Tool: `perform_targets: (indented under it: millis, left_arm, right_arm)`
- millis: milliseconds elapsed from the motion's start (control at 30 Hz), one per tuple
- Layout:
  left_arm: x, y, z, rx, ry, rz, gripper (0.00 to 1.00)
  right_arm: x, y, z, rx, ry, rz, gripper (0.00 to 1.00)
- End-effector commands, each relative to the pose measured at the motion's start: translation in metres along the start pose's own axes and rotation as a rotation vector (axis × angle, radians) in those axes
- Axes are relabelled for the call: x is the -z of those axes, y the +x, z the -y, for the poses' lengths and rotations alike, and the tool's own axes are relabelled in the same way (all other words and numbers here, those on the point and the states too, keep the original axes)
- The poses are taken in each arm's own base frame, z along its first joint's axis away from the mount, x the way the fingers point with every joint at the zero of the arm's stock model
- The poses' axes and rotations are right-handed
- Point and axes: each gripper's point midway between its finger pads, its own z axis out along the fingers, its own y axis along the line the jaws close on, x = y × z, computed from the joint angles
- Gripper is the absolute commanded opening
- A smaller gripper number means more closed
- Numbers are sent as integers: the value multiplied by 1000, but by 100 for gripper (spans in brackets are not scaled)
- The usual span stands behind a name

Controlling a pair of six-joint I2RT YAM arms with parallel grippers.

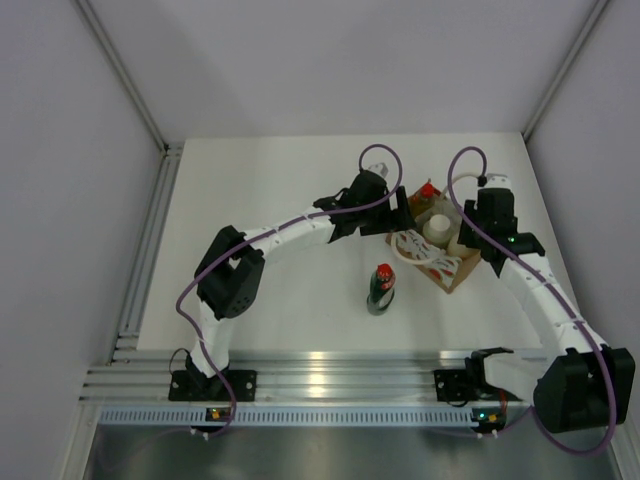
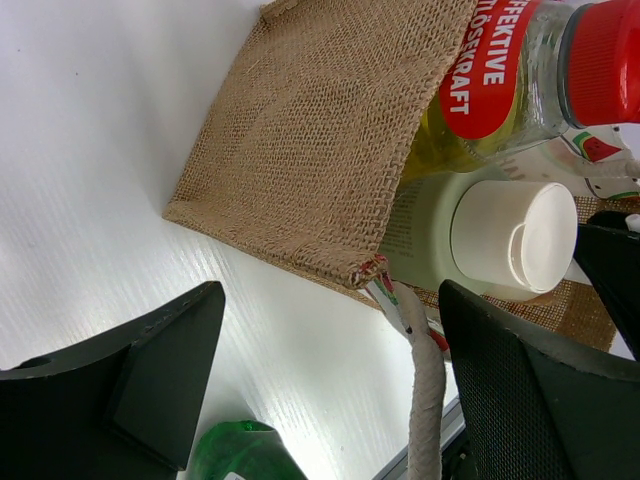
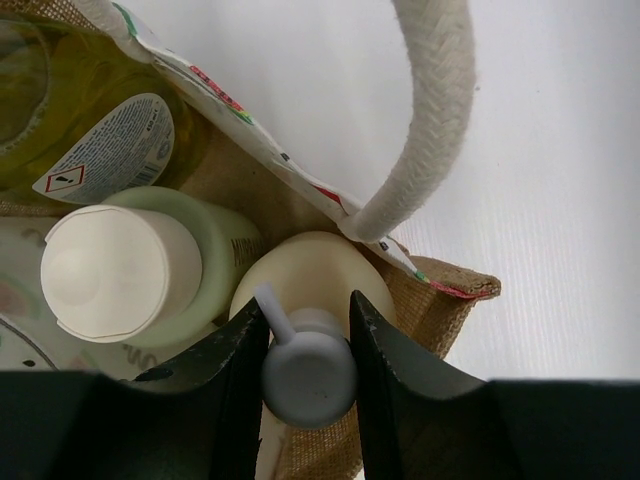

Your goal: Take the personal care products out of the canvas bag

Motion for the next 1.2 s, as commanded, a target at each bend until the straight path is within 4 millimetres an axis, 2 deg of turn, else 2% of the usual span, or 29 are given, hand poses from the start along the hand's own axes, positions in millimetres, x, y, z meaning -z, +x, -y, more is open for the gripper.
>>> perform_targets:
  millis: [0, 167, 233, 267, 367, 400, 500, 633, 767, 833, 933, 1167]
  left_arm:
    - [11, -17, 20, -21, 53, 50, 92]
    - [10, -16, 19, -21, 50, 48, 92]
    - [9, -16, 19, -18, 49, 49, 92]
    - [8, -15, 19, -18, 51, 44, 92]
    - [8, -15, 18, -18, 50, 43, 92]
    - [8, -15, 18, -19, 49, 44, 92]
    - [7, -16, 18, -15, 48, 48, 92]
    - [7, -16, 19, -13, 49, 46, 92]
    - [7, -17, 19, -15, 49, 49, 92]
    - [7, -16, 18, -16, 47, 47, 92]
    - [6, -16, 18, -17, 47, 47, 92]
    - [4, -16, 19, -15, 52, 44, 92]
  right_arm:
    - [16, -61, -2, -40, -20, 204, 0]
    - [12, -55, 1, -42, -6, 189, 0]
    - [7, -44, 3, -50, 6, 167, 0]
    - [3, -35, 3, -52, 6, 158, 8]
    - [-1, -23, 5, -72, 12, 157, 19]
    - [-1, -21, 5, -80, 13, 156, 26]
    - [0, -16, 6, -137, 22, 177, 38]
    - [-4, -9, 4, -171, 23, 188, 42]
    - [-7, -5, 2, -144, 23, 156, 54]
    - [-9, 4, 3, -126, 37, 105, 55]
    - [-8, 8, 8, -138, 77, 69, 55]
    - [-14, 15, 4, -134, 105, 11, 61]
